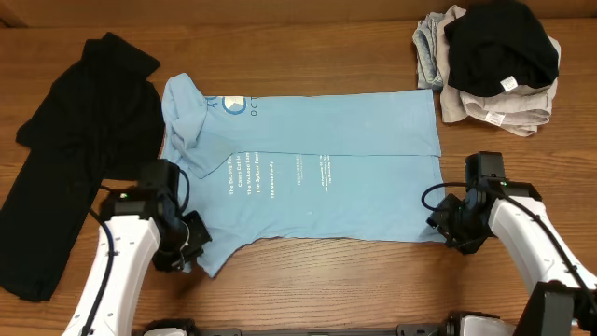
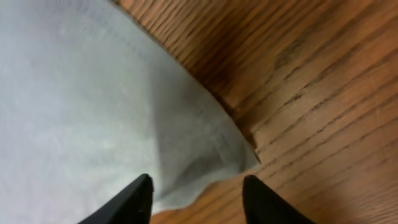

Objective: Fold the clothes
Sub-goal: 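Grasp the near hem and fold it up over the shirt with both grippers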

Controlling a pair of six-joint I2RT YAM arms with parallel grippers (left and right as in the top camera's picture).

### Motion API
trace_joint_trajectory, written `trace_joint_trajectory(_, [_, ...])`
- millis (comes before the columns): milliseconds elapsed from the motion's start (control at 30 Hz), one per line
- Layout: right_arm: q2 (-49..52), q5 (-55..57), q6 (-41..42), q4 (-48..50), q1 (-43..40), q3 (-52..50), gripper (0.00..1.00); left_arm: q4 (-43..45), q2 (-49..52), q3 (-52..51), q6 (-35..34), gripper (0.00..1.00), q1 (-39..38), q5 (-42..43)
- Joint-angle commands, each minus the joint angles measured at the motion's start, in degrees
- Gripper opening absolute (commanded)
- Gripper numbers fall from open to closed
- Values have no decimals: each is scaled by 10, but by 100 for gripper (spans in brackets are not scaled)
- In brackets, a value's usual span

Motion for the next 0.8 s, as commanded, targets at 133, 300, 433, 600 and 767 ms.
trace_joint_trajectory(133, [47, 5, 12, -2, -1, -4, 44, -17, 1, 68, -4, 4, 3, -21])
trace_joint_trajectory(300, [57, 5, 12, 2, -1, -4, 41, -18, 1, 97, -3, 4, 3, -23])
trace_joint_trajectory(433, [57, 5, 4, 2, -1, -4, 17, -17, 1, 105, -2, 4, 3, -27])
trace_joint_trajectory(600, [56, -5, -2, -14, -1, 1, 4, -29, 1, 128, 2, 4, 4, -33])
trace_joint_trajectory(767, [40, -28, -28, -75, -1, 18, 4, -87, 1, 184, 3, 4, 4, -89])
